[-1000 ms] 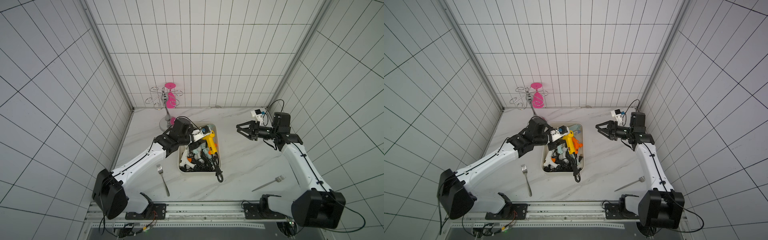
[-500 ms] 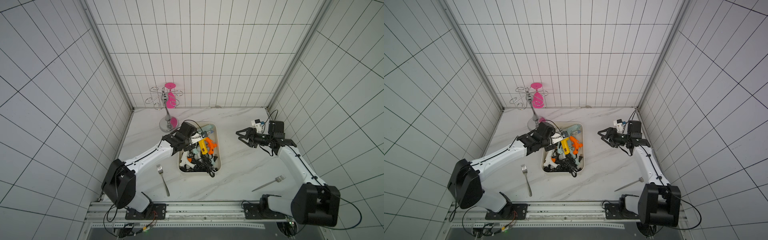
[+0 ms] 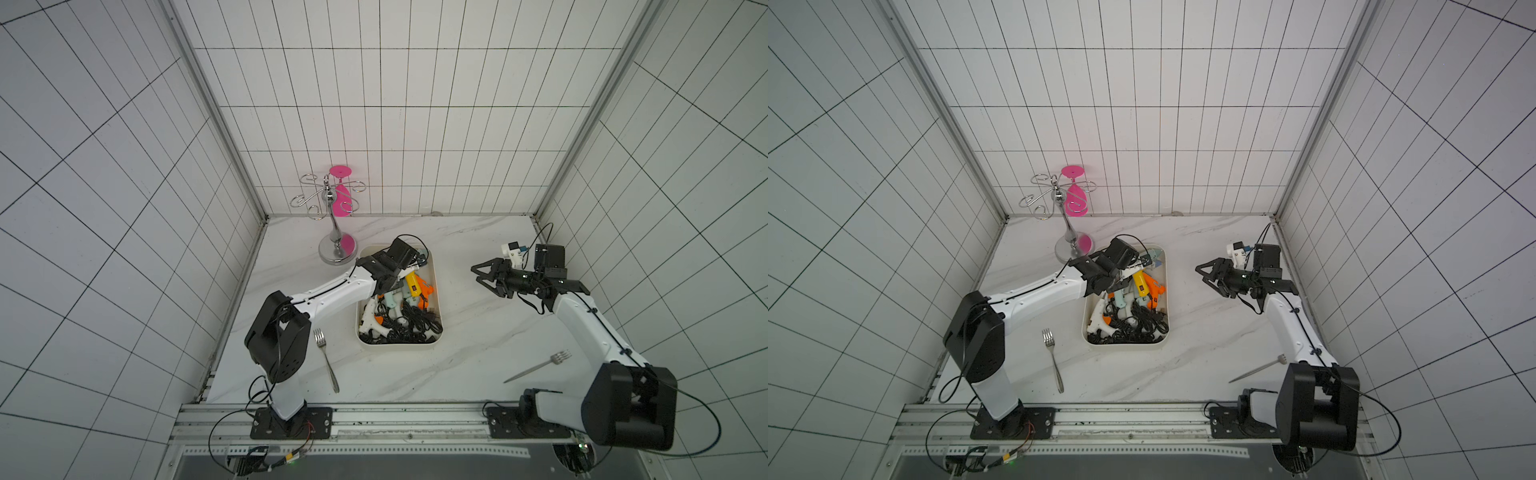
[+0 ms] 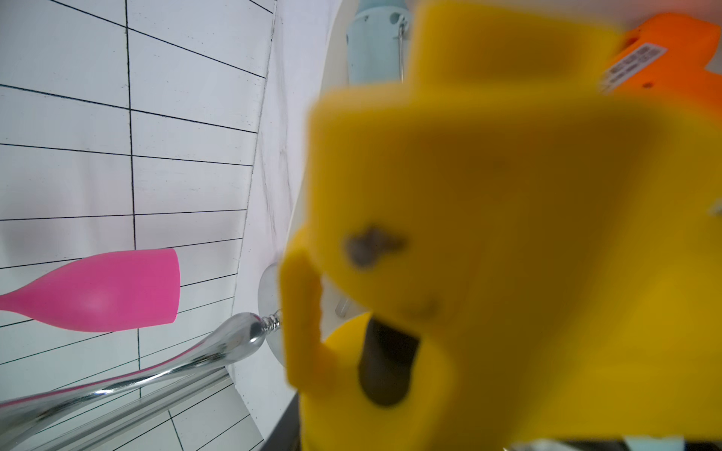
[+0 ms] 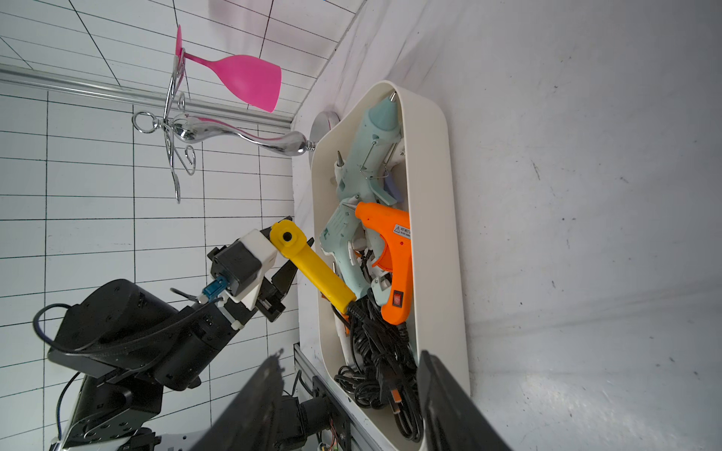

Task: Put the hot melt glue gun into the storage box
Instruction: Place the hot melt adhesive gun in the storage box.

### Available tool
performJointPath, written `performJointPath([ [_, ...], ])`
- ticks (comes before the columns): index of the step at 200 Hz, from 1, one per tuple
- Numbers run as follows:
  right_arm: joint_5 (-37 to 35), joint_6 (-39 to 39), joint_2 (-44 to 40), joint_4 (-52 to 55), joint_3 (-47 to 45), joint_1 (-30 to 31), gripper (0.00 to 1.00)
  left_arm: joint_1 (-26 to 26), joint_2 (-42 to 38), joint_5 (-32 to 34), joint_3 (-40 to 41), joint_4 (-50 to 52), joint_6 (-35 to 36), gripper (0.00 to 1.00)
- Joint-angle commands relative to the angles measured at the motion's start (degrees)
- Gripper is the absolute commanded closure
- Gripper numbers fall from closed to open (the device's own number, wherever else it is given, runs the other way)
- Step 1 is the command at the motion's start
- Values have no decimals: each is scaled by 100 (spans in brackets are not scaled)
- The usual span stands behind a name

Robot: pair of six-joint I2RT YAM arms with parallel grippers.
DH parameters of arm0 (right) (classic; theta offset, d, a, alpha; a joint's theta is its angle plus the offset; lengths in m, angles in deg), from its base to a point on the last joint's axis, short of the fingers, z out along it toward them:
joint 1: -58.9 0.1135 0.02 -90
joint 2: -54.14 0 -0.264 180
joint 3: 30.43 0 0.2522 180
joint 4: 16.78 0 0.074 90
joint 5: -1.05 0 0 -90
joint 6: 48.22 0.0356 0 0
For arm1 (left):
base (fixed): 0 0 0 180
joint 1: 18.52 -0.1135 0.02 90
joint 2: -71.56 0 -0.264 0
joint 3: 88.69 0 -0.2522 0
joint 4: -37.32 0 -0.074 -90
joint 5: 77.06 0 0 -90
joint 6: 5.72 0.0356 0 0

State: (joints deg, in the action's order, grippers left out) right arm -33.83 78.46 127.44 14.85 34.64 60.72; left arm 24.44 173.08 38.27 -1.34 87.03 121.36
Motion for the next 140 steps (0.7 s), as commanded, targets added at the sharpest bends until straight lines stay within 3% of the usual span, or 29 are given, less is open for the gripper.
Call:
performJointPath([
  [1, 84, -334, 63, 43, -100, 15, 42, 318, -14, 165, 285, 221, 13, 81],
  [35, -622, -1225, -17, 734, 430, 634, 42, 502, 286, 421, 304, 821, -710, 70],
  [52, -838, -1296, 55, 641, 493, 934, 42, 525, 406, 398, 270, 861, -1020, 46],
  [71, -1017, -1286, 179, 514, 529, 1175, 42, 579, 548, 466, 37, 975, -1292, 35],
  [85, -1152, -1247, 258, 420, 536, 1264, 42, 605, 589, 512, -166, 1081, -1435, 32],
  [90, -1211, -1214, 264, 370, 521, 1268, 42, 608, 589, 552, -225, 1107, -1469, 21],
  [102, -1370, -1136, 254, 203, 438, 1260, 42, 617, 532, 698, -322, 1099, -1546, 19],
  [105, -1405, -1115, 249, 170, 417, 1248, 42, 617, 510, 746, -353, 1103, -1566, 9],
  [113, -1503, -1053, 246, 102, 356, 1206, 42, 610, 424, 828, -435, 1099, -1596, 2],
  [140, -1602, -1010, 313, 81, 293, 1102, 43, 619, 74, 656, -902, 1380, -1766, 1],
])
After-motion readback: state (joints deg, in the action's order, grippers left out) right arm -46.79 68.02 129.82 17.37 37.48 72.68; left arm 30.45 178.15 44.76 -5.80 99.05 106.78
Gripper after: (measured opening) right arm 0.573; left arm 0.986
